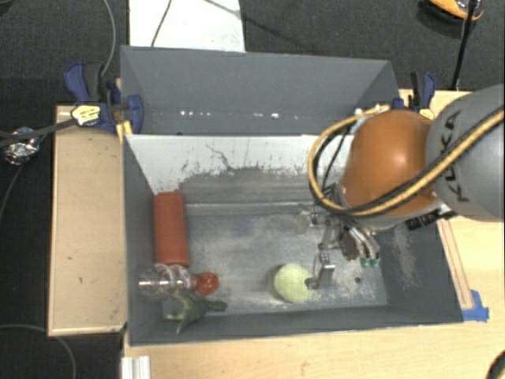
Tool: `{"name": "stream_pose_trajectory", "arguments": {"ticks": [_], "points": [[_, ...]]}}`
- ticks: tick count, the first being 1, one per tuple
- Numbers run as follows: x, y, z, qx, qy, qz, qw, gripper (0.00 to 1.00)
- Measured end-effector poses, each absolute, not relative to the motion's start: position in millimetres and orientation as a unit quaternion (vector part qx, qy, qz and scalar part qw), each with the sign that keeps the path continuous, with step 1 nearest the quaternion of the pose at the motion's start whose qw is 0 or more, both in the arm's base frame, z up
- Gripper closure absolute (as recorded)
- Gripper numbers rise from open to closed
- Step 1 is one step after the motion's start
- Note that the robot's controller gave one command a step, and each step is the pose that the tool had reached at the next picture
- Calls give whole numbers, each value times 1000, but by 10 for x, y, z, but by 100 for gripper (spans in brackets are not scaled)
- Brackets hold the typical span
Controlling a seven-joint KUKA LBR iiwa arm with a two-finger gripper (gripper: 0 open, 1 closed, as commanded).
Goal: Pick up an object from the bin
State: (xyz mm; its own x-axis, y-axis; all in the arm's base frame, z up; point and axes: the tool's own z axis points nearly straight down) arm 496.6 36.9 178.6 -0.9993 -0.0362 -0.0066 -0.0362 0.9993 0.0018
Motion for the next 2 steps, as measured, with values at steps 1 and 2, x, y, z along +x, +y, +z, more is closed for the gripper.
{"name": "stream_pose_trajectory", "arguments": {"ticks": [1,2], "points": [[4859,384,1212,-98,995,1,7,0],[4805,363,765,-98,995,1,6,0]]}}
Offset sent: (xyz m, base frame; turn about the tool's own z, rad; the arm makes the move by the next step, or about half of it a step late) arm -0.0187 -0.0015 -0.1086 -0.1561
